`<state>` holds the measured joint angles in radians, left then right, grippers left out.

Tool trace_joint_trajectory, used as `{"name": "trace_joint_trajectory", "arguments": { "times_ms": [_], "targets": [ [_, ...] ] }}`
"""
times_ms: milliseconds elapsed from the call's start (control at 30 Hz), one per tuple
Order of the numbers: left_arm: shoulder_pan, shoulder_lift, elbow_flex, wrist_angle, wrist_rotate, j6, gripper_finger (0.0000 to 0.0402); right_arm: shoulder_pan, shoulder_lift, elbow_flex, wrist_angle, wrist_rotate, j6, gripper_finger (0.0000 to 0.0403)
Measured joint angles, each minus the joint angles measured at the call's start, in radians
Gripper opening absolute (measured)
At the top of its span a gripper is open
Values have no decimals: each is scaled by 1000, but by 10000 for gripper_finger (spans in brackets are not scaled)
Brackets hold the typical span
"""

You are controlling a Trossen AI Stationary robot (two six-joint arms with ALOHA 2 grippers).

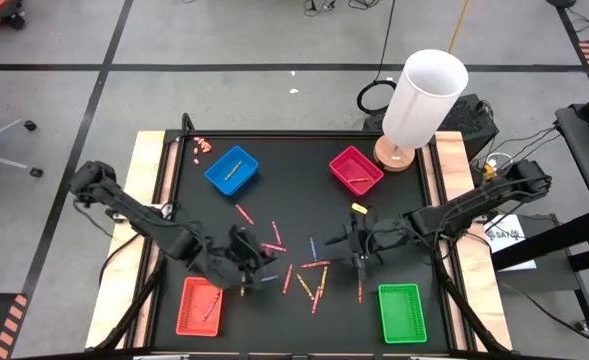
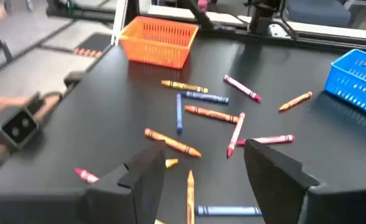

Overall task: Sort crayons
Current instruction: Put the red crayon into the orange bin

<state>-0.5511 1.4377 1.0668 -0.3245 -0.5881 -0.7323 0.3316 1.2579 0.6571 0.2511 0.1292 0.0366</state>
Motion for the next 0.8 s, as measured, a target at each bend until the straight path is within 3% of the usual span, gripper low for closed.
{"name": "trace_joint_trajectory", "arguments": {
  "times_ms": [200, 467, 800],
  "targets": [
    [-82, -58, 0, -225, 165, -324, 27, 0, 6, 0, 9, -2, -74, 201],
    [-220, -52, -1, -457, 438, -775, 27, 3, 7, -1, -92, -1, -50, 201],
    [-354, -38, -1, -572, 482, -1043, 27, 2, 7, -1, -62, 0, -76, 201]
  ]
}}
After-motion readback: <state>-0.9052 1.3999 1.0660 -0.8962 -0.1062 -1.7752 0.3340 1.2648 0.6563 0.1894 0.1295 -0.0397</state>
